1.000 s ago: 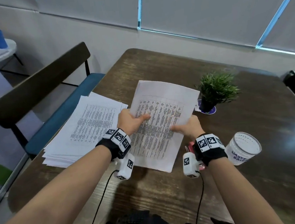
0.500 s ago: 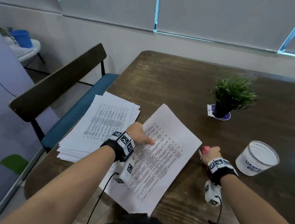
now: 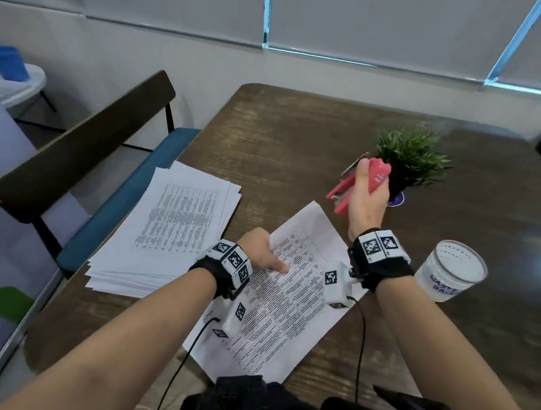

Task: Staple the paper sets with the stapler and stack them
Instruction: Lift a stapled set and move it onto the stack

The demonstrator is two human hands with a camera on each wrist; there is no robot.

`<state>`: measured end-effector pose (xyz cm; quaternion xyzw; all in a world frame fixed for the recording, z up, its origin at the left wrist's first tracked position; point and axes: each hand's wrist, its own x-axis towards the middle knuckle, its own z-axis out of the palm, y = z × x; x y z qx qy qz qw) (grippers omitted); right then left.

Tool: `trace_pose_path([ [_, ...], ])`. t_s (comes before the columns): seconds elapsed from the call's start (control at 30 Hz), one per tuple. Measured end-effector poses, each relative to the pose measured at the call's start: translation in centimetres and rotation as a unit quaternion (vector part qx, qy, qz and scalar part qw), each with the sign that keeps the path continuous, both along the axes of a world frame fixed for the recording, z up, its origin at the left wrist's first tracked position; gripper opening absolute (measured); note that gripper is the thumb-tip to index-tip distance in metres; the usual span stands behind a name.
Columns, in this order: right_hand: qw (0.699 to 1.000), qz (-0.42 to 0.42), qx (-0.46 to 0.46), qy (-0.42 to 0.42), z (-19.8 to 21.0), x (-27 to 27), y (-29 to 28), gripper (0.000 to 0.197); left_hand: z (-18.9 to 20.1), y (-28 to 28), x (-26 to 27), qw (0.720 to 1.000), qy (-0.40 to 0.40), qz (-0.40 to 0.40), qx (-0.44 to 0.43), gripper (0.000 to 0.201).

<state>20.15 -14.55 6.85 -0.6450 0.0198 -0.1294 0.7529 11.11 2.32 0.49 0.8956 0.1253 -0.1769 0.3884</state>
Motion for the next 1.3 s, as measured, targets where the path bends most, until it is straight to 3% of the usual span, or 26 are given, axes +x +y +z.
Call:
trace_pose_path([
  [0.17, 1.000, -0.006, -0.004, -0.023, -1.2, -1.1, 1.4, 0.018, -0.1, -0.3, 0.1, 1.000, -0.005, -0.003, -0.010, 0.034],
  [0.33, 0.998, -0.054, 0.033, -0.013, -1.2, -1.2, 1.4, 0.044, -0.5, 0.0, 0.0, 1.000, -0.005, -0.005, -0.021, 0.036],
  [0.53, 0.998, -0.022, 0.056, 0.007, -1.0, -2.1, 1.7, 0.011, -0.3, -0.2, -0.2, 0.999, -0.008, -0.015, -0.027, 0.036],
  [0.83, 0.986, -0.010, 0.144, 0.086, 0.2, -2.2, 2.2, 0.030, 0.1, -1.4, -0.3, 0.998, -0.011, -0.055, 0.002, 0.026],
  [0.97, 0.986, -0.028, 0.133, 0.097, 0.2, -2.4, 2.2, 0.043, -0.1, -2.0, -0.7, 0.998, -0.007, -0.056, 0.001, 0.026],
  [1.13, 0.989, -0.041, 0.092, 0.105, -1.0, -2.5, 2.4, 0.043, -1.0, -2.1, -1.3, 0.998, 0.009, -0.068, -0.018, 0.034],
  [1.3, 0.976, 0.008, 0.000, 0.219, -1.7, -0.9, 1.3, 0.050, -1.5, -0.9, -1.7, 0.998, 0.016, -0.050, -0.034, 0.041],
])
